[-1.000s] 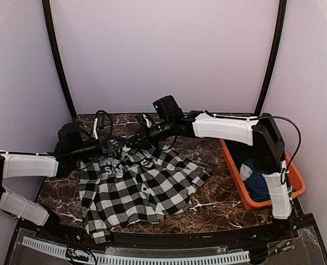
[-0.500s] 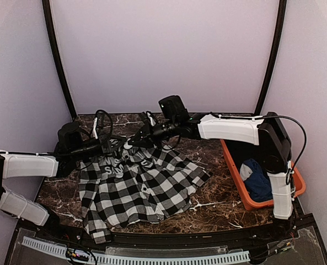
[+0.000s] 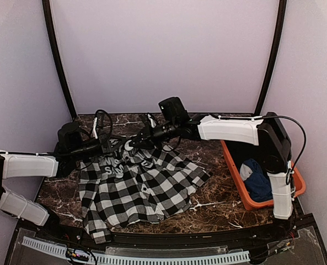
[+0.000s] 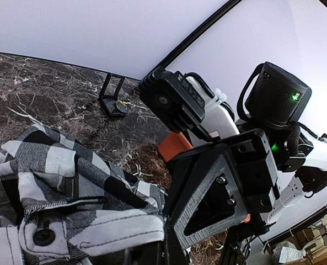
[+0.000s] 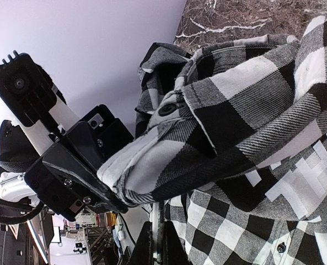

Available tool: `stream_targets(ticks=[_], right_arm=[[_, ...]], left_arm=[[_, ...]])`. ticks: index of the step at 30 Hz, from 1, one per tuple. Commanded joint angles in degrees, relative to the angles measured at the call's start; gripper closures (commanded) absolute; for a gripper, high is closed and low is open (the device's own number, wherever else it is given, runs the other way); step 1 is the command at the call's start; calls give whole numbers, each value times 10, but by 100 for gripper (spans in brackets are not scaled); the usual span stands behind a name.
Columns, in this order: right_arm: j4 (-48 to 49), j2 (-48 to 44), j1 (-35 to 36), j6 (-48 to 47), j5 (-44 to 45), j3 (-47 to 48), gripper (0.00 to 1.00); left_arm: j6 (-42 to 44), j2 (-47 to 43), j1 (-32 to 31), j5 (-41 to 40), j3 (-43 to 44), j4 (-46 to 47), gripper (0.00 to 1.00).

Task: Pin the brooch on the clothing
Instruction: Cross the brooch on the flattened clothing.

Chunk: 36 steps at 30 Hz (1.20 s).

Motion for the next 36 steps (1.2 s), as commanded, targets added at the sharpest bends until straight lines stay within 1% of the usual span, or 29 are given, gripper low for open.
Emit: stream_targets(ticks=[1, 6, 23, 36], right_arm=[[10, 0, -4, -5, 7, -9, 100], [20, 3, -4, 4, 5, -11, 100], [11, 23, -3, 24, 9, 31, 100], [15, 35, 0, 33, -11, 56, 100]], left_arm=[[-4, -15, -3, 5, -8, 23, 99], [-3, -16, -3, 6, -8, 24, 99], [-20, -2, -3, 20, -11, 48, 99], [-25, 3, -3, 21, -14, 52, 99]])
